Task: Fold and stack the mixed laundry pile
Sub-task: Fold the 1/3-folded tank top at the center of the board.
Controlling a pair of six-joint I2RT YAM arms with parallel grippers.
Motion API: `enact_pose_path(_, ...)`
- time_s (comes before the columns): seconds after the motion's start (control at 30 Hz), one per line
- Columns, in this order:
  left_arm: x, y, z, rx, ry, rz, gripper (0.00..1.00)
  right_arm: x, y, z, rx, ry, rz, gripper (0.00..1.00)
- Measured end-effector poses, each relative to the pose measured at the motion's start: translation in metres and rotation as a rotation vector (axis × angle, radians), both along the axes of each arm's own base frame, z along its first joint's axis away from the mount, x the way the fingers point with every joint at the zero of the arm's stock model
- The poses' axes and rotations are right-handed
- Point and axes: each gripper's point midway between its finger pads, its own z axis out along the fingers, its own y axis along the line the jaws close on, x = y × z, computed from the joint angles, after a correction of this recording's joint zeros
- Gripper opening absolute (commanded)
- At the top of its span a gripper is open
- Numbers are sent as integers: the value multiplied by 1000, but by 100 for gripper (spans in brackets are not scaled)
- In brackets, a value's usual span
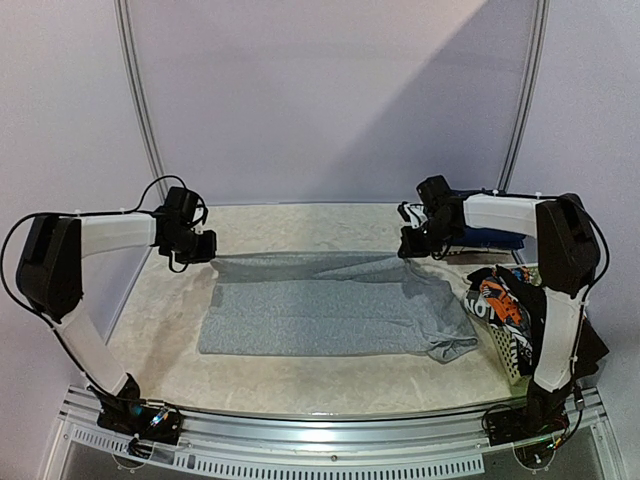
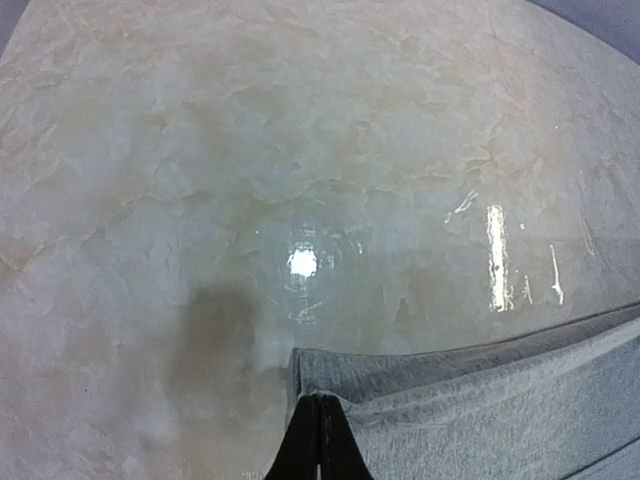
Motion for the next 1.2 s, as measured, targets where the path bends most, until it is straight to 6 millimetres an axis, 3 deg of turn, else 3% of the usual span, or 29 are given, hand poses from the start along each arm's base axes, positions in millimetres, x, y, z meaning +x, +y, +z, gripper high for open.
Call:
enact_pose_path(0.23, -17, 4, 2, -5, -15, 12, 0, 2, 7, 24, -19, -133, 29, 5)
enact_pose_path(0.33, -20, 5, 7, -5, -32, 16, 0, 5, 10, 25, -28, -165, 39, 5)
enact_pose_path(0.5, -26, 5, 7, -7, -44, 16, 0, -4, 9, 11, -90, -170, 54, 5)
enact_pose_path(0.63, -37, 1, -2, -6, -28, 7, 0, -21, 6, -1, -135, -162, 69, 5)
enact_pose_path(0.83, -55, -3, -16, -5, -7, -7, 0, -39, -3, -2, -149, -180, 68, 5)
enact_pose_path(1.2, -79, -7, -39, -8, 26, -11, 0, -58, -13, -30, -148, -143, 45, 14)
